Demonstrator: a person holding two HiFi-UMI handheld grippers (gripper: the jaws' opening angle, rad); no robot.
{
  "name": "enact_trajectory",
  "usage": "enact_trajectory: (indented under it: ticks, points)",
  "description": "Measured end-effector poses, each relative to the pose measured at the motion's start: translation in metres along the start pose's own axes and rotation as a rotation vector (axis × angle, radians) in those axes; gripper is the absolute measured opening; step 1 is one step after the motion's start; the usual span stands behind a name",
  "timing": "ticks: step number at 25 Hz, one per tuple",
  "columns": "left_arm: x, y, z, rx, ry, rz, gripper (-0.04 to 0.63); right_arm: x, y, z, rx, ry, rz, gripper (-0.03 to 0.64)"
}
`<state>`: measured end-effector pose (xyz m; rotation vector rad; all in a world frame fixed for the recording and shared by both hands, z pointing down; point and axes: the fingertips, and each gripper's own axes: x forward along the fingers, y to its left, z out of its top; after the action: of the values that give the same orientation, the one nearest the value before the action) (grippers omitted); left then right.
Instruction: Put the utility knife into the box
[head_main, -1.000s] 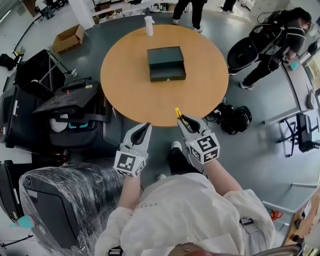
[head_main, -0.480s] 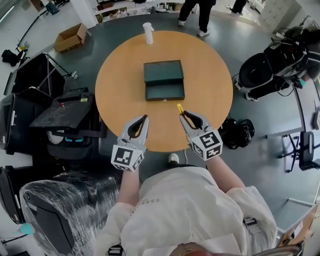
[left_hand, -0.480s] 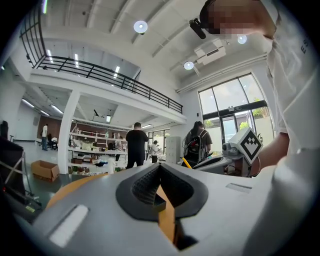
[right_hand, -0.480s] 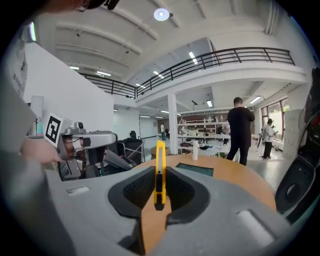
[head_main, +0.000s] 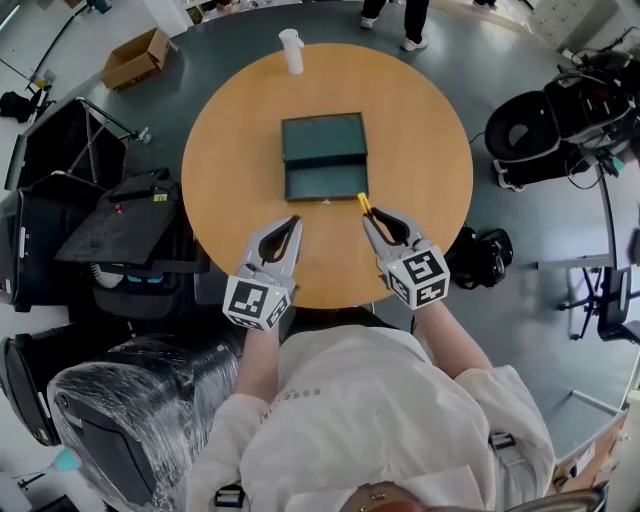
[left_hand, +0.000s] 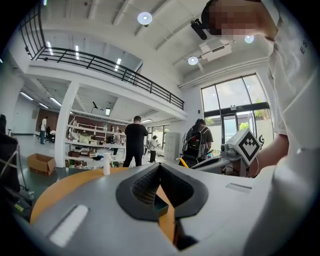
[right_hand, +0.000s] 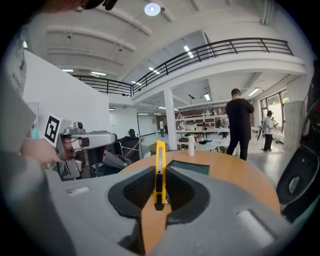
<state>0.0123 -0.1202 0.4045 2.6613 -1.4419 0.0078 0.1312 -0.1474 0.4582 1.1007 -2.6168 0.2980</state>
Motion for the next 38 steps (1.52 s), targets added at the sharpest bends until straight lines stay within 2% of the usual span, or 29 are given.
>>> enact_trajectory:
  ticks: [5,12,19,25,30,38]
  points:
    - [0.009,0.015,-0.01,-0.016,0.016,-0.043,0.017,0.026,-0.005,-0.013,0.006,0.049,-0.019,0.055]
    - [0.021,0.058,-0.025,-0.069,0.047,-0.046,0.017,0.076,-0.007,-0.027,-0.021,0.152,-0.014,0.055]
    - [0.039,0.089,-0.049,-0.103,0.084,-0.084,0.017,0.154,-0.015,-0.067,-0.045,0.342,0.036,0.055]
    - [0.048,0.119,-0.067,-0.113,0.116,-0.078,0.017,0.207,-0.016,-0.101,-0.081,0.49,0.086,0.055]
    - [0.05,0.134,-0.077,-0.094,0.141,-0.058,0.017,0.233,-0.017,-0.136,-0.105,0.642,0.134,0.055]
    - [0.046,0.143,-0.094,-0.128,0.164,-0.04,0.017,0.243,-0.04,-0.169,-0.148,0.8,0.105,0.057]
